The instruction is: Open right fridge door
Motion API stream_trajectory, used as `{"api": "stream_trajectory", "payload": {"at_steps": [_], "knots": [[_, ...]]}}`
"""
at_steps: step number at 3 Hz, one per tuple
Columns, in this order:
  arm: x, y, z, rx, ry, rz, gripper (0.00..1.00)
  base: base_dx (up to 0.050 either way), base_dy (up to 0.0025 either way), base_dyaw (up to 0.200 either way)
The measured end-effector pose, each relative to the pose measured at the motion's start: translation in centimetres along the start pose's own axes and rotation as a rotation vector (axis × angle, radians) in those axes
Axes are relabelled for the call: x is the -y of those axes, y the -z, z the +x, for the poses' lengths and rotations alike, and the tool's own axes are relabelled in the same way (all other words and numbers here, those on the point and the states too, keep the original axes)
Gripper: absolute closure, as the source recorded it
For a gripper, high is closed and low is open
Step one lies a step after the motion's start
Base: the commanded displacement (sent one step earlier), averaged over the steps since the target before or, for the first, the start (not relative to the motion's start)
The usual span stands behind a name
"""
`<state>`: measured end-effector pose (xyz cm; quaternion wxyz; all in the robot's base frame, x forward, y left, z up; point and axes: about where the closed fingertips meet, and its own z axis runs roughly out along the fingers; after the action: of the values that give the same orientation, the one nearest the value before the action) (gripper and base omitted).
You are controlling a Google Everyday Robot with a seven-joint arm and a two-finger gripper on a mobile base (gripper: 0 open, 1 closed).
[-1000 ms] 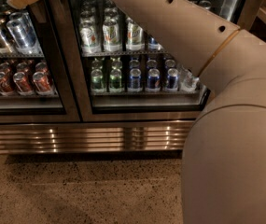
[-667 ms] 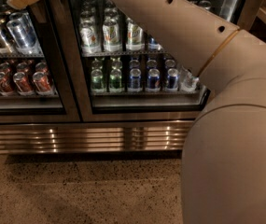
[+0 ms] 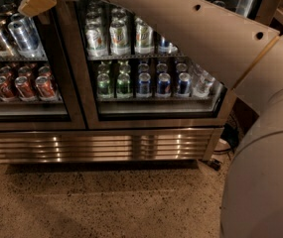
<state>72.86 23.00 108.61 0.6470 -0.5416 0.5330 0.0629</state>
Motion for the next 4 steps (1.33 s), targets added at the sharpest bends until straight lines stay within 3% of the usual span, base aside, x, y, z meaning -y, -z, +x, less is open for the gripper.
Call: {"api": "stream_trajectory", "payload": {"at_steps": [2,3,4], "knots": [[-0.3,3.4,0.2,-0.054,0.035,0.096,0.0,0.0,0.0,0.0],[1.4,4.4,0.7,-0.073,0.053,0.166,0.0,0.0,0.0,0.0],[3.7,5.1,1.4,-0.066,0.014,0.23,0.0,0.0,0.0,0.0]]}}
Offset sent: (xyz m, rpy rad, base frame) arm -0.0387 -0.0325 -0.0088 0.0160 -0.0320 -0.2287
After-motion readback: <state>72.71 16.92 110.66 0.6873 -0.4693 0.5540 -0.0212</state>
